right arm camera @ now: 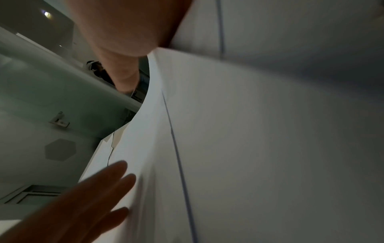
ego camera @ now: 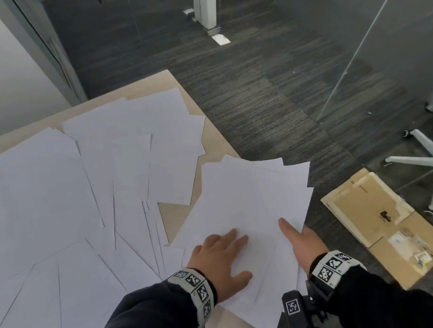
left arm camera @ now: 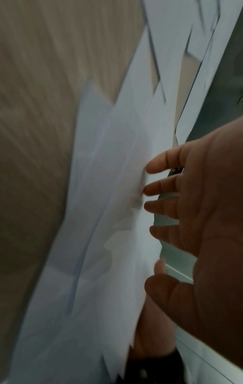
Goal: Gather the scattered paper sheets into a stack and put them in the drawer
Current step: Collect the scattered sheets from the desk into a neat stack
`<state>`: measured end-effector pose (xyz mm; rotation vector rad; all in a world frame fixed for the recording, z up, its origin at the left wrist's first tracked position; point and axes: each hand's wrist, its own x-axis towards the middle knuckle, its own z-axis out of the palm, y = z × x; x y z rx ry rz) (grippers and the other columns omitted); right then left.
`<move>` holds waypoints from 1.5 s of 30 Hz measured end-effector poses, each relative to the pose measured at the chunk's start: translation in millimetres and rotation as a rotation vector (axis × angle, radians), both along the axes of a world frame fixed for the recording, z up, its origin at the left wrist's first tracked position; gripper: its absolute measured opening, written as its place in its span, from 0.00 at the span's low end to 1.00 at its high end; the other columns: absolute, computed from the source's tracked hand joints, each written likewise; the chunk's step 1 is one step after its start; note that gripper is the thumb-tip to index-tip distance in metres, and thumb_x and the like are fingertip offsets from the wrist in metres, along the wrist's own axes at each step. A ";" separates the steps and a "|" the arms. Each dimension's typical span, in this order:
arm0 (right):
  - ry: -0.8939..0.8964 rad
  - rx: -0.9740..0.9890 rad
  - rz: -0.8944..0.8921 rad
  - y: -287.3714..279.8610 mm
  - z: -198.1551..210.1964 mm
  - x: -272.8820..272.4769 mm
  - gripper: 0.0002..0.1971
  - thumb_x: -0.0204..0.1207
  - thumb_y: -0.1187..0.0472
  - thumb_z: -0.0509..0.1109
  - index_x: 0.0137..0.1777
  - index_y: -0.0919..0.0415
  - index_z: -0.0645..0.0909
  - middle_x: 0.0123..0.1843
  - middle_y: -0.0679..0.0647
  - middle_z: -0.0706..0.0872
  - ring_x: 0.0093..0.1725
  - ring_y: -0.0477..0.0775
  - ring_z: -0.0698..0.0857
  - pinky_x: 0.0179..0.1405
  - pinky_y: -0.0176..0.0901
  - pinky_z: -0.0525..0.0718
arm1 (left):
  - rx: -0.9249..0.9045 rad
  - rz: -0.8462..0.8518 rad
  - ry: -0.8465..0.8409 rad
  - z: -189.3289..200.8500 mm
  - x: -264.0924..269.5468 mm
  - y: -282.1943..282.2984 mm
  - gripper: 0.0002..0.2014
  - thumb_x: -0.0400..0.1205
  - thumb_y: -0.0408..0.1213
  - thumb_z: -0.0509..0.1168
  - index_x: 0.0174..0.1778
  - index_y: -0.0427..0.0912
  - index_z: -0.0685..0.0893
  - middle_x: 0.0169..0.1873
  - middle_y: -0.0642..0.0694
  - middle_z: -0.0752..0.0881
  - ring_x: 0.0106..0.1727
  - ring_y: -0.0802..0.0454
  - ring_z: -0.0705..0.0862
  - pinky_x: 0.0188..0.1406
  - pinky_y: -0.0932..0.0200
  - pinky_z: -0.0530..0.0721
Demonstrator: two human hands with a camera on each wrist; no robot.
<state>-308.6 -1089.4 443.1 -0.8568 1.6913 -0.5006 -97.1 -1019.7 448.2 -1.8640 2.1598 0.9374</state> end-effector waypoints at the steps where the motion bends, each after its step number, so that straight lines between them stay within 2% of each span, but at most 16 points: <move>1: -0.010 -0.004 0.015 0.3 -2.6 -0.1 0.21 0.76 0.48 0.73 0.63 0.60 0.81 0.57 0.51 0.88 0.59 0.55 0.86 0.70 0.54 0.78 | -0.022 -0.006 0.025 0.6 -2.9 -0.1 0.37 0.78 0.65 0.55 0.83 0.67 0.49 0.85 0.61 0.48 0.85 0.49 0.51 0.81 0.41 0.55; 4: 0.036 -0.021 0.048 0.5 -6.9 0.0 0.12 0.74 0.61 0.75 0.57 0.62 0.84 0.51 0.55 0.91 0.50 0.55 0.89 0.60 0.52 0.85 | -0.086 0.113 -0.034 0.3 3.6 -7.1 0.37 0.79 0.63 0.55 0.83 0.66 0.48 0.86 0.57 0.42 0.86 0.49 0.45 0.82 0.39 0.52; 6: 0.030 -0.019 0.046 -0.1 -7.6 -0.6 0.09 0.75 0.64 0.74 0.55 0.61 0.84 0.49 0.55 0.90 0.48 0.54 0.88 0.54 0.48 0.85 | -0.053 0.287 -0.135 -1.5 18.7 -13.1 0.40 0.80 0.64 0.55 0.84 0.63 0.43 0.86 0.52 0.36 0.87 0.46 0.40 0.83 0.39 0.50; 9: -0.027 0.003 0.013 -0.9 -4.9 -1.7 0.08 0.77 0.62 0.73 0.55 0.61 0.85 0.49 0.57 0.90 0.49 0.56 0.88 0.51 0.48 0.84 | 0.008 0.417 -0.216 -5.2 39.6 -16.3 0.43 0.79 0.64 0.56 0.85 0.58 0.41 0.86 0.46 0.36 0.86 0.44 0.40 0.83 0.40 0.51; 12: -0.067 0.012 -0.043 -2.1 0.6 -2.6 0.08 0.79 0.61 0.71 0.55 0.62 0.83 0.49 0.56 0.89 0.49 0.57 0.87 0.44 0.44 0.82 | 0.001 0.372 -0.222 -7.5 41.6 -11.9 0.43 0.77 0.65 0.56 0.84 0.60 0.43 0.86 0.47 0.39 0.86 0.44 0.42 0.82 0.40 0.53; 17: -0.070 -0.029 -0.058 -5.0 6.1 -4.7 0.08 0.80 0.62 0.70 0.57 0.60 0.80 0.46 0.51 0.87 0.44 0.49 0.85 0.34 0.40 0.78 | -0.051 0.246 -0.166 -6.1 25.5 -0.1 0.41 0.78 0.65 0.55 0.85 0.59 0.47 0.86 0.48 0.47 0.86 0.46 0.47 0.83 0.41 0.52; 20: -0.036 -0.048 -0.058 -5.6 4.2 -8.0 0.11 0.79 0.60 0.71 0.60 0.57 0.79 0.48 0.50 0.86 0.45 0.49 0.85 0.35 0.40 0.78 | -0.088 0.185 -0.104 -5.5 18.3 6.8 0.38 0.77 0.63 0.57 0.83 0.58 0.55 0.83 0.48 0.57 0.84 0.46 0.55 0.81 0.44 0.57; 24: 0.034 -0.051 -0.019 -5.0 4.7 -8.9 0.13 0.79 0.57 0.71 0.61 0.56 0.75 0.47 0.47 0.84 0.43 0.46 0.83 0.38 0.41 0.76 | -0.087 0.366 0.059 -5.1 18.9 0.6 0.37 0.77 0.58 0.61 0.83 0.56 0.58 0.80 0.51 0.60 0.80 0.46 0.62 0.78 0.48 0.68; 28: 0.161 -0.033 0.157 -1.4 7.3 -3.5 0.16 0.80 0.50 0.67 0.63 0.55 0.70 0.49 0.48 0.81 0.48 0.53 0.81 0.51 0.43 0.73 | -0.032 0.453 0.138 -1.6 13.2 -8.5 0.36 0.79 0.53 0.63 0.83 0.55 0.60 0.84 0.51 0.57 0.83 0.43 0.57 0.81 0.48 0.62; 32: 0.080 -0.074 0.141 -1.6 3.2 -3.1 0.22 0.80 0.53 0.68 0.72 0.46 0.68 0.53 0.41 0.84 0.50 0.47 0.84 0.50 0.43 0.76 | 0.044 0.507 0.220 1.5 13.3 -7.9 0.29 0.79 0.50 0.63 0.78 0.58 0.67 0.84 0.54 0.56 0.83 0.42 0.58 0.80 0.48 0.62; 34: 0.030 -0.102 0.160 -2.4 4.4 -4.4 0.24 0.78 0.58 0.70 0.71 0.40 0.68 0.56 0.40 0.85 0.52 0.45 0.85 0.46 0.41 0.79 | 0.081 0.524 0.259 0.6 16.0 -5.3 0.27 0.79 0.50 0.64 0.76 0.60 0.70 0.84 0.56 0.56 0.82 0.43 0.60 0.80 0.48 0.63; 36: 0.012 -0.076 0.167 -3.9 5.3 -6.1 0.22 0.77 0.64 0.71 0.67 0.45 0.73 0.55 0.44 0.87 0.51 0.45 0.85 0.41 0.38 0.79 | 0.093 0.545 0.290 -0.4 18.9 -3.0 0.26 0.78 0.50 0.64 0.73 0.61 0.72 0.83 0.58 0.57 0.80 0.45 0.65 0.79 0.49 0.65; 38: 0.026 -0.001 0.154 -7.0 5.3 -8.5 0.13 0.77 0.66 0.72 0.61 0.58 0.81 0.52 0.53 0.89 0.47 0.50 0.87 0.39 0.41 0.81 | 0.080 0.569 0.316 0.3 21.4 -1.8 0.25 0.77 0.49 0.65 0.72 0.60 0.73 0.82 0.58 0.60 0.77 0.48 0.69 0.75 0.53 0.68; 40: 0.042 0.050 0.153 -10.6 4.2 -10.8 0.10 0.78 0.59 0.72 0.55 0.64 0.85 0.48 0.57 0.91 0.47 0.56 0.89 0.50 0.48 0.85 | 0.049 0.585 0.337 2.8 24.1 -2.1 0.24 0.79 0.47 0.65 0.72 0.57 0.73 0.79 0.59 0.64 0.73 0.53 0.73 0.68 0.62 0.68; 42: 0.090 0.074 0.163 -12.3 3.1 -11.6 0.16 0.80 0.50 0.68 0.53 0.63 0.85 0.50 0.57 0.90 0.51 0.59 0.88 0.61 0.54 0.83 | 0.035 0.583 0.337 5.0 25.6 -2.9 0.24 0.80 0.45 0.65 0.73 0.55 0.73 0.77 0.59 0.65 0.71 0.57 0.74 0.64 0.66 0.66; 45: 0.063 0.064 0.112 -8.9 0.3 -6.8 0.15 0.79 0.50 0.69 0.61 0.57 0.79 0.53 0.54 0.87 0.53 0.57 0.86 0.58 0.49 0.81 | 0.047 0.562 0.296 6.8 24.3 -2.1 0.25 0.81 0.48 0.64 0.75 0.56 0.71 0.79 0.60 0.63 0.70 0.57 0.76 0.63 0.65 0.69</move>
